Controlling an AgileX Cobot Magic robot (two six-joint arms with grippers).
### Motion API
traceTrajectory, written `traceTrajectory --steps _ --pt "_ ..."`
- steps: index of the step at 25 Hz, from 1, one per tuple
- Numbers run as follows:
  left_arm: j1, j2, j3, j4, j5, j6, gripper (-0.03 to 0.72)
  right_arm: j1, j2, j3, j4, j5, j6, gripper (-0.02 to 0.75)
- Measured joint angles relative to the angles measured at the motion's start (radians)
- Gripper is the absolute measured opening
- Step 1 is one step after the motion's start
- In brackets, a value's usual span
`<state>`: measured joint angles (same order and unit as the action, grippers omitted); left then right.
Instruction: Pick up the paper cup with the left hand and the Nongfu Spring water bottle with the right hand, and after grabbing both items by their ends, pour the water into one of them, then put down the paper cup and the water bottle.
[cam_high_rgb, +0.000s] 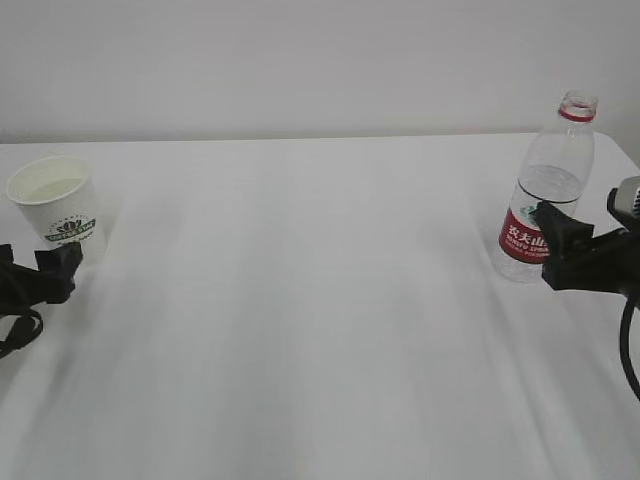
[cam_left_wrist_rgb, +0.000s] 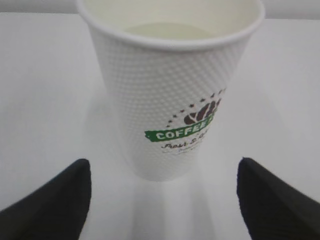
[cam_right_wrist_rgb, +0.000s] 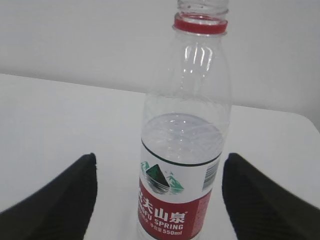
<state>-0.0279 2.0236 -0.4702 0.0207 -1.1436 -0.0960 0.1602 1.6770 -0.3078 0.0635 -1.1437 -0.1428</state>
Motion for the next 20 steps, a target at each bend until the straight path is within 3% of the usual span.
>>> traceTrajectory --steps 20 --pt "0.000 -0.381 0.016 0.023 0.255 0.000 0.622 0.000 -0.273 0.007 0.027 0.264 0.000 0.592"
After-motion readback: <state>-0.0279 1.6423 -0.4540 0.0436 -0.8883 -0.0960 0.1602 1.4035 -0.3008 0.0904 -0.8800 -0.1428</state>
